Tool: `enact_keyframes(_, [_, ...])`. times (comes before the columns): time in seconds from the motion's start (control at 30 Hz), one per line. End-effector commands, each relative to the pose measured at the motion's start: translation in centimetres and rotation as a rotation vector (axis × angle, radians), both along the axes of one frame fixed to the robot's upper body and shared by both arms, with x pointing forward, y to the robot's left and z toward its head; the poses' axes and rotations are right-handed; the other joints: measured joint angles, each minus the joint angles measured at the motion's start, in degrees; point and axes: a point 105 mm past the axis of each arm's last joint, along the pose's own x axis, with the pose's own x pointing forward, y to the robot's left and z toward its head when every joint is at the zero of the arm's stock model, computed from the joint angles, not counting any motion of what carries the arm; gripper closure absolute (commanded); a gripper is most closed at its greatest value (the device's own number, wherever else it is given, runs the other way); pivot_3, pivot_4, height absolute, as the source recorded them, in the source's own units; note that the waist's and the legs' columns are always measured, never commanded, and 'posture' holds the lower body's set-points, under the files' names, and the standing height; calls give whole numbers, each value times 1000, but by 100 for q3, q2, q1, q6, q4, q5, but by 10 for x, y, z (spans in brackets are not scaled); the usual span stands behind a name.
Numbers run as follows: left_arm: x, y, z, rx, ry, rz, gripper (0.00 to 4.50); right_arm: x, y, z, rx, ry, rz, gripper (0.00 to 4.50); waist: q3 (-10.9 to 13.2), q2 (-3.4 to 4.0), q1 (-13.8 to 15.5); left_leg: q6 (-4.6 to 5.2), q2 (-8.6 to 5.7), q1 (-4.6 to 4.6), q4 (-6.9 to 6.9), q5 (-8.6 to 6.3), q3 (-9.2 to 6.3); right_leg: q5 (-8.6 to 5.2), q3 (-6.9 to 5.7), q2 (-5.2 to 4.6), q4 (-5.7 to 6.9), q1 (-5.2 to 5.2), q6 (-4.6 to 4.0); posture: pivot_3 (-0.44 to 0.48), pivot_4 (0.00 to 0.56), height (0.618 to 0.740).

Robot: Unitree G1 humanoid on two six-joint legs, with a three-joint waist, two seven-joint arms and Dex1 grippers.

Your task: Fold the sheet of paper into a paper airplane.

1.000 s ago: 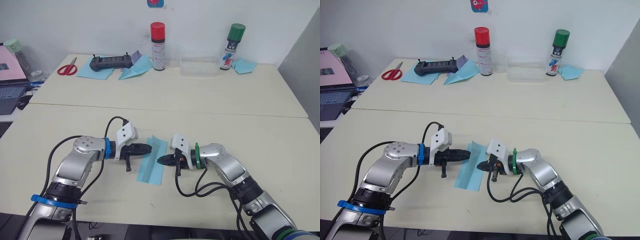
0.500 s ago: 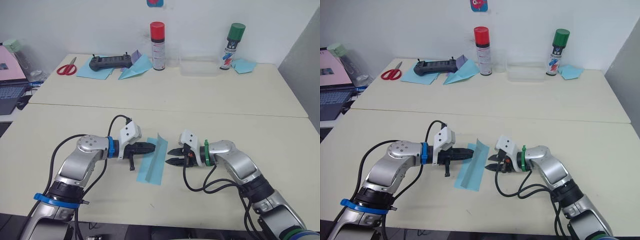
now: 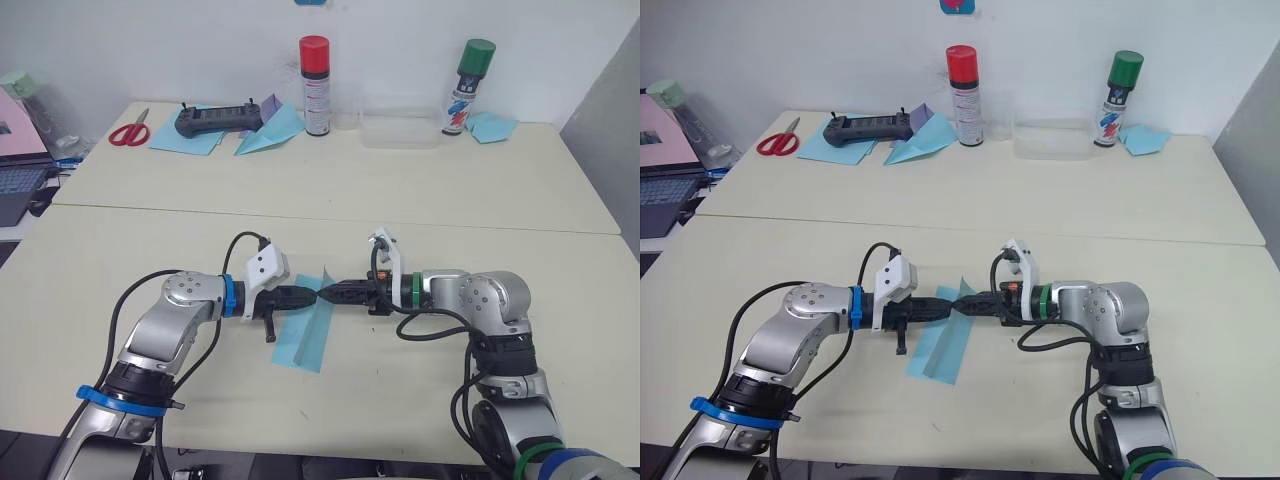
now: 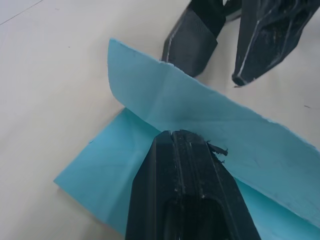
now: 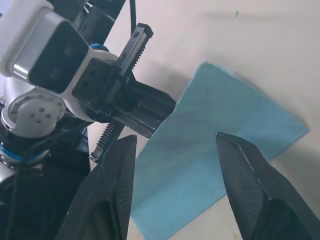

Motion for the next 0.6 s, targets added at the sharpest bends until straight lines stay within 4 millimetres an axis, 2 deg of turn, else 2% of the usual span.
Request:
enact_keyframes(0.03, [1, -5, 8, -13, -39, -14, 4500, -2, -1, 6, -4, -2, 3, 1941, 0, 0, -1, 0, 0, 0, 0, 0, 0, 0, 0, 0, 0, 0, 0, 0, 150, 740])
enact_keyframes(0.23, [0, -8, 10, -23, -41, -18, 4500, -6, 4, 9, 9, 19, 18, 1941, 0, 1, -8, 0, 1, 2, 1, 0, 0, -1, 0, 1, 2, -1, 3, 0, 150, 740])
enact_keyframes(0.33, [-1, -16, 11, -36, -42, -38, 4500, -7, 7, 14, 42, 44, 20, 1941, 0, 1, -7, 0, 1, 1, 1, 0, 0, -1, 0, 1, 2, 0, 2, 0, 150, 740])
enact_keyframes(0.6, [0, -21, 11, -43, -42, -46, 4500, -7, 5, 18, 53, 68, 10, 1941, 1, 1, -9, 0, 2, 2, 3, 0, 0, 0, 0, 3, 4, 0, 3, 0, 150, 740])
